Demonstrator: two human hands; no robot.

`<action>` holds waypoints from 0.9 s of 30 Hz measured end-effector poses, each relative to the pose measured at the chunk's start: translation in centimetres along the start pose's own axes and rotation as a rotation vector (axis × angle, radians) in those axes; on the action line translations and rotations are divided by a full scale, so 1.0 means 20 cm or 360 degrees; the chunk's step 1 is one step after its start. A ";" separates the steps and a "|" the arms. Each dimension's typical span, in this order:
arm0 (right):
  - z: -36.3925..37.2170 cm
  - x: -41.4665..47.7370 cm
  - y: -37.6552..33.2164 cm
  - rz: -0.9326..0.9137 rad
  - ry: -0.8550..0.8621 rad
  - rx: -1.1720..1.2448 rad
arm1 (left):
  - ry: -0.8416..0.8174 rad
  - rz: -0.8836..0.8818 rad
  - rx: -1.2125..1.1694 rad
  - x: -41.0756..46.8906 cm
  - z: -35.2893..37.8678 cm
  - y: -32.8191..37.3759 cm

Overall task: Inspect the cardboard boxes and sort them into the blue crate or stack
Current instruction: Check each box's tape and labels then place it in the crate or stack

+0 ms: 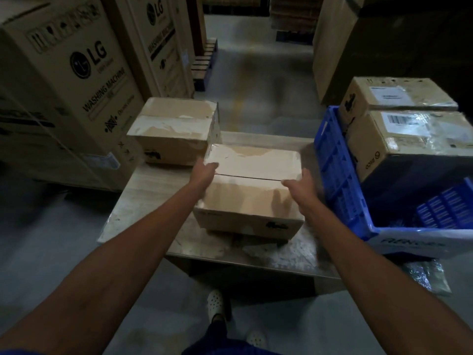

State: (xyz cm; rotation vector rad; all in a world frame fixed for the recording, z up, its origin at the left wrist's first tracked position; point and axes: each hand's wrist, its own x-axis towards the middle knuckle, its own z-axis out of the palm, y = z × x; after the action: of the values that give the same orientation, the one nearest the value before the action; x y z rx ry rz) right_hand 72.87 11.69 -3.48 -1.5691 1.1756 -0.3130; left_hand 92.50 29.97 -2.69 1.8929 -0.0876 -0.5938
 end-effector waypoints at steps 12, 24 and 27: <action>-0.10 -0.21 0.07 -0.0043 0.0390 -0.0182 | 0.0180 0.0183 -0.0719 -0.20 -0.06 -0.17; -0.07 -0.44 0.15 -0.0380 0.0484 -0.0264 | 0.0479 0.0674 0.0411 -0.35 -0.16 -0.21; 0.00 -0.53 0.03 -0.0916 0.0627 -0.0633 | 0.0431 0.1404 0.0788 -0.40 -0.15 -0.15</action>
State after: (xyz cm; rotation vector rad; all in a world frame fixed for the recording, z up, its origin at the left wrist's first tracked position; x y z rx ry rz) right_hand 67.60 20.19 -0.04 -2.2647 1.0966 -0.8348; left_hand 86.16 36.39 -1.73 2.1236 -0.9046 0.3176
